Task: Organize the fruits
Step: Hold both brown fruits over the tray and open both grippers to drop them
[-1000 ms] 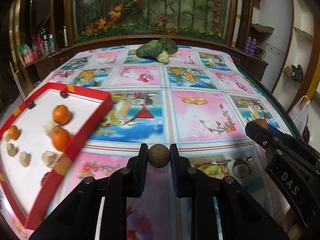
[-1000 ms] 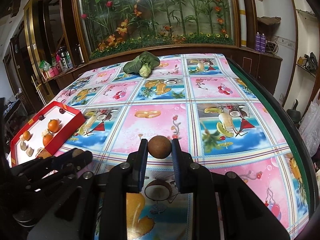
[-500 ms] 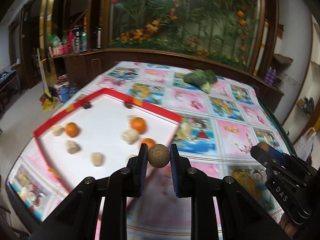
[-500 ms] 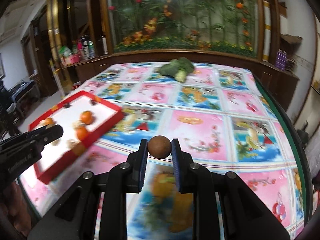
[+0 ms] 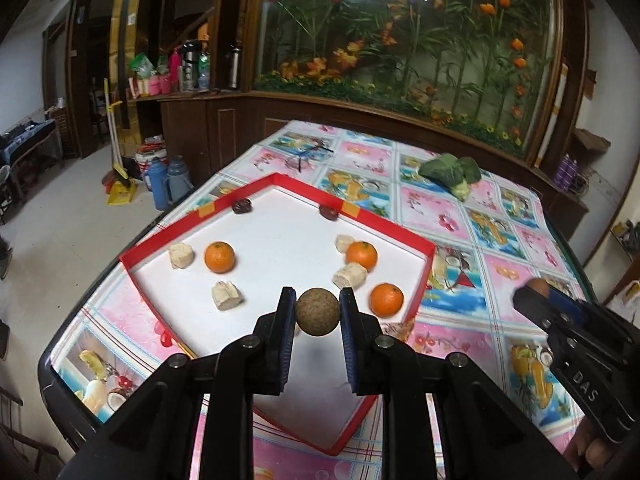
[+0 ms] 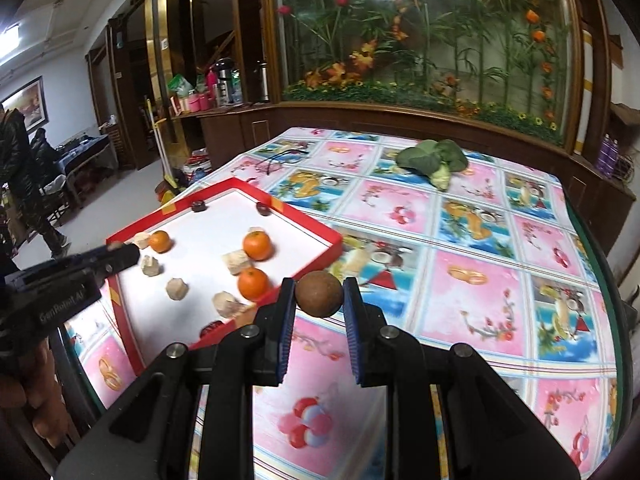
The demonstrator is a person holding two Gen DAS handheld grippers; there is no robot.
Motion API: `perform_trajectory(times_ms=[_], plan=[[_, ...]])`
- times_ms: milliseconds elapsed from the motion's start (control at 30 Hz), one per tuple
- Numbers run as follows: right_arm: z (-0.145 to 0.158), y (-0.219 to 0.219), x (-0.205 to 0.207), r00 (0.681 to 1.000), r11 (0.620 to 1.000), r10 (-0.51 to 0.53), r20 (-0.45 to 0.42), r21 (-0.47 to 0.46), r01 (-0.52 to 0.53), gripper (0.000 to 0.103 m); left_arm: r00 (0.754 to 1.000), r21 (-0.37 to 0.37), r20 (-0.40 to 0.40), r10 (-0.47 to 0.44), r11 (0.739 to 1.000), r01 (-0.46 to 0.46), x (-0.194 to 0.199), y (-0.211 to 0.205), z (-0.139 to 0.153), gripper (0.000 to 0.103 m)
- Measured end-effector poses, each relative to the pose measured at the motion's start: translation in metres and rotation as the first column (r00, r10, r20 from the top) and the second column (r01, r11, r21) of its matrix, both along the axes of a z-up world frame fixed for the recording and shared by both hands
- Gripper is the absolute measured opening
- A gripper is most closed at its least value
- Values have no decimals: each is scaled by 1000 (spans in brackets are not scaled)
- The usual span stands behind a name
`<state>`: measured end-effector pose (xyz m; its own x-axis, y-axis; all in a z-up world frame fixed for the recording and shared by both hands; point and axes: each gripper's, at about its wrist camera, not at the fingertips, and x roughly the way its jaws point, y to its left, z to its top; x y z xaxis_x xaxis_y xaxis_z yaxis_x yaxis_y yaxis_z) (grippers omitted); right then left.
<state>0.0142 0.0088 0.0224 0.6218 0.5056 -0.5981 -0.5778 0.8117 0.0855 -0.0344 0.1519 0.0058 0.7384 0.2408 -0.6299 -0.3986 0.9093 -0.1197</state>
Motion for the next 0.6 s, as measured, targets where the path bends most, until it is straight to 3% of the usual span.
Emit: perform_trajectory(times_ms=[600], plan=[[6,44,8,996,997,79,-39,-18,-79,26,999,-21,-32,4,1000,-5,-6,26,-2,20]])
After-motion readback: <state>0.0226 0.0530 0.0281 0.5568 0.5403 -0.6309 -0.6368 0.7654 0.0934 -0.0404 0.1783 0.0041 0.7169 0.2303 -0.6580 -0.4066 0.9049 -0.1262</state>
